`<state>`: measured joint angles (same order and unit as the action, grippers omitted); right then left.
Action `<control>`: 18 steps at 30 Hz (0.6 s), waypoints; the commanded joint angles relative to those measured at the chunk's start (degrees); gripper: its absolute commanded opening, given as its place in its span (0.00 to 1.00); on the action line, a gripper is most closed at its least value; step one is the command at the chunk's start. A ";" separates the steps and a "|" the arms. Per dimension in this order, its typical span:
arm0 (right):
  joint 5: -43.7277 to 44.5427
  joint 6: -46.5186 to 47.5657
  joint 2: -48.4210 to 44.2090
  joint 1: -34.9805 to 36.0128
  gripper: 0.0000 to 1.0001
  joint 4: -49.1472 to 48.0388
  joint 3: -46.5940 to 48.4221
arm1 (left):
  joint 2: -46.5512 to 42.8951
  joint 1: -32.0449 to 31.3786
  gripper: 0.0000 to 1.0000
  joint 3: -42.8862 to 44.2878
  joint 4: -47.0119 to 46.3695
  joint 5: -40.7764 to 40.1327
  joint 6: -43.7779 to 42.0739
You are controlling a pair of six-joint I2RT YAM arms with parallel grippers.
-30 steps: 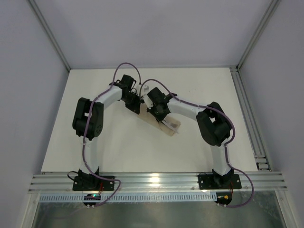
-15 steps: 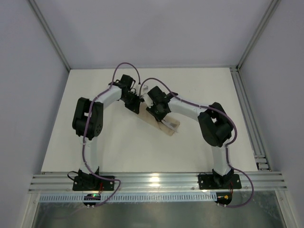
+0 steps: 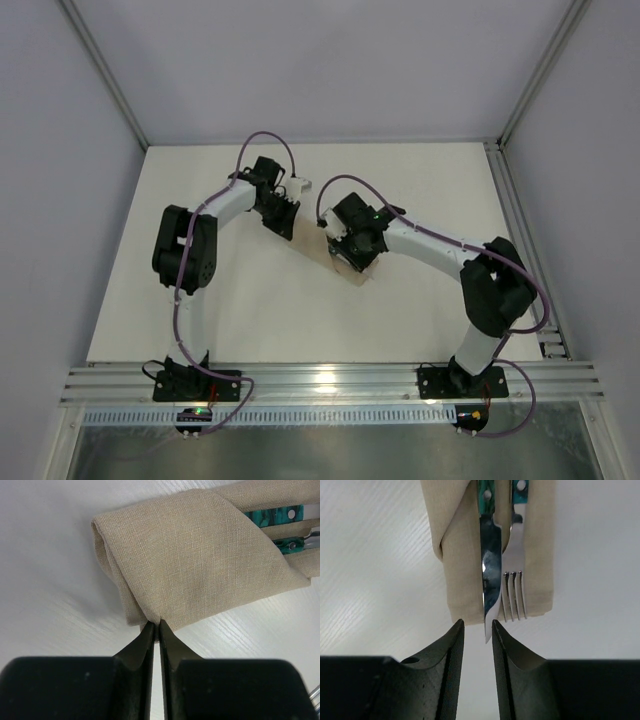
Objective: Fold the napkin into a case and place the utensils inside
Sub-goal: Insert the knife into the folded napkin.
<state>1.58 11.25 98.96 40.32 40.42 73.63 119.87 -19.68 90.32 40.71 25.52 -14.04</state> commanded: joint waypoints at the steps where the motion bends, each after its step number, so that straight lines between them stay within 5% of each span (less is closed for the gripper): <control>1: -3.77 -2.28 -2.89 -0.94 0.33 0.18 -2.96 | -2.89 0.61 0.08 1.70 1.48 -0.29 -0.99; 18: -6.86 -0.79 0.62 -4.45 0.34 -3.86 -5.25 | -2.72 1.75 0.12 0.73 1.30 -0.56 -0.72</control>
<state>-3.88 10.17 98.94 36.49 38.68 68.16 119.39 -18.44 90.32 41.47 25.10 -14.15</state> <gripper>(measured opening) 0.338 0.118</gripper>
